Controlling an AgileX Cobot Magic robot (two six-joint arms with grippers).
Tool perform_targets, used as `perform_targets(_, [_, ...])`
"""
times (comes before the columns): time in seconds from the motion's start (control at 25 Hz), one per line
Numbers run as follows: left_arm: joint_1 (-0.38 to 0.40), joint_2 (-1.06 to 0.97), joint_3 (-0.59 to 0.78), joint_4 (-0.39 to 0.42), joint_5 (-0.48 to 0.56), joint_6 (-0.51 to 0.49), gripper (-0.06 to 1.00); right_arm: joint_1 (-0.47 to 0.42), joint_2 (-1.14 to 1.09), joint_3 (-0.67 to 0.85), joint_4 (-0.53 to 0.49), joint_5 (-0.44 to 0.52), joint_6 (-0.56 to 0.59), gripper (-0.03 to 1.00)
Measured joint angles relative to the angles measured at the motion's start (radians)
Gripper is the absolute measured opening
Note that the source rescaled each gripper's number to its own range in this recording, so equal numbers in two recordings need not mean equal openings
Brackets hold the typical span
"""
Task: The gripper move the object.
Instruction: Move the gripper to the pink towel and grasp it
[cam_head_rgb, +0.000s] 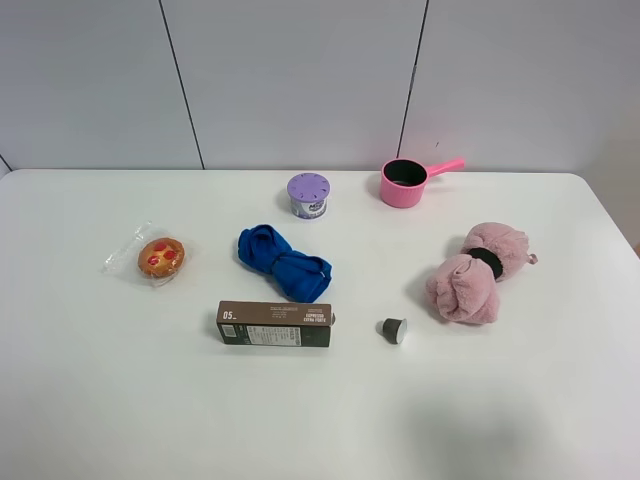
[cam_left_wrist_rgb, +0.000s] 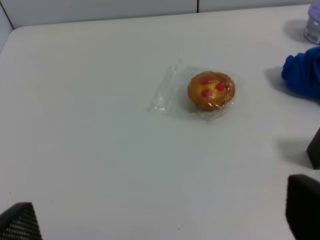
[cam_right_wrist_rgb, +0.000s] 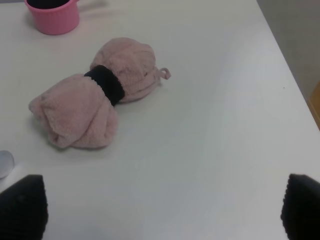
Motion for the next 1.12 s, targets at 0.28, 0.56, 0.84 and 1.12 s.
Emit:
perform_targets(0.28, [0.000,0.000,0.000,0.000,0.000,0.000,1.00,0.000,0.000,0.000,0.000,0.000,0.000,0.96])
perform_targets(0.56, [0.000,0.000,0.000,0.000,0.000,0.000,1.00,0.000,0.000,0.000,0.000,0.000,0.000,0.96])
perform_targets(0.84, [0.000,0.000,0.000,0.000,0.000,0.000,1.00,0.000,0.090,-0.147,-0.068,0.050,0.000,0.96])
perform_targets(1.12, [0.000,0.000,0.000,0.000,0.000,0.000,1.00,0.000,0.371,-0.454,-0.081,0.142,0.025,0.96])
